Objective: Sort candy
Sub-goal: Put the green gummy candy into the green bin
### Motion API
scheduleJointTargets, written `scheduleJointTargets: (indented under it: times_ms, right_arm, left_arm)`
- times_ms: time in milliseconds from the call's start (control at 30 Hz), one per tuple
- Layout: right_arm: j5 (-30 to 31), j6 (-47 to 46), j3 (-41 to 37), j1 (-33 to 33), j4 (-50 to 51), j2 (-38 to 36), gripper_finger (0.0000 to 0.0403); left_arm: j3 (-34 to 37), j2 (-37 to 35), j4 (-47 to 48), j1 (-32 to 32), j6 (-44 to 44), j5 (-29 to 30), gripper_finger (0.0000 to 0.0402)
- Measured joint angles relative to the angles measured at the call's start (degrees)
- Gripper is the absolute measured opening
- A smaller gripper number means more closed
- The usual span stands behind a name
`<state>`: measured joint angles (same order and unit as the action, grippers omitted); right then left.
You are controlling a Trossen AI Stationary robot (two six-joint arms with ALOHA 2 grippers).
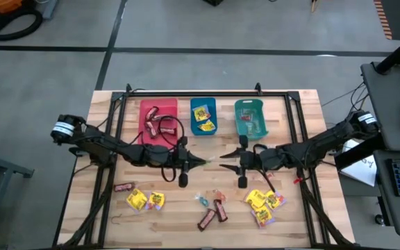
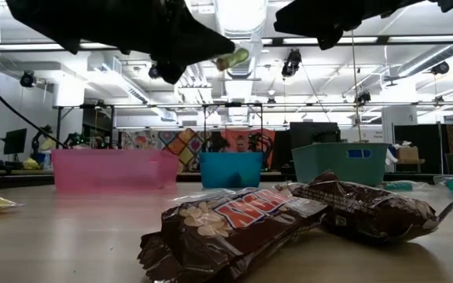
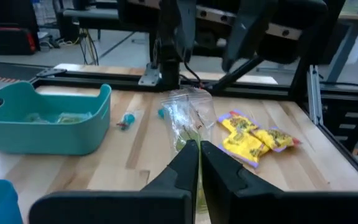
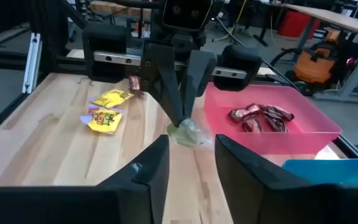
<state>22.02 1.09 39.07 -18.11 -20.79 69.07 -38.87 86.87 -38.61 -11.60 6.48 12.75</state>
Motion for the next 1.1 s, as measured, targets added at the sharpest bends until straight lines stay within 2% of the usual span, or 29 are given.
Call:
scheduleJointTargets:
  times_ms: [333,700,900,1100]
  right_arm:
    - [0.0,-0.9,0.0,0.0,-2.6,0.5,0.0199]
    - [0.0,-0.4,0.0,1.3,-3.1,0.5,0.0204]
    - [-0.2,-2.3,0.0,1.3,0.8,0.5,0.0171]
    - [-2.3,-2.6,-0.1,1.3,1.3,0.5,0.009]
  left_arm:
    - [-2.3,0.3,-0.4,0.0,-1.2,0.1,0.0]
    - [-7.7,7.4,-5.0,0.0,-2.3,0.2,0.0]
    - [-9.3,8.5,-5.2,0.1,-3.0,0.2,0.0]
    - [-9.3,8.2,-4.1,0.1,-3.0,0.2,0.0]
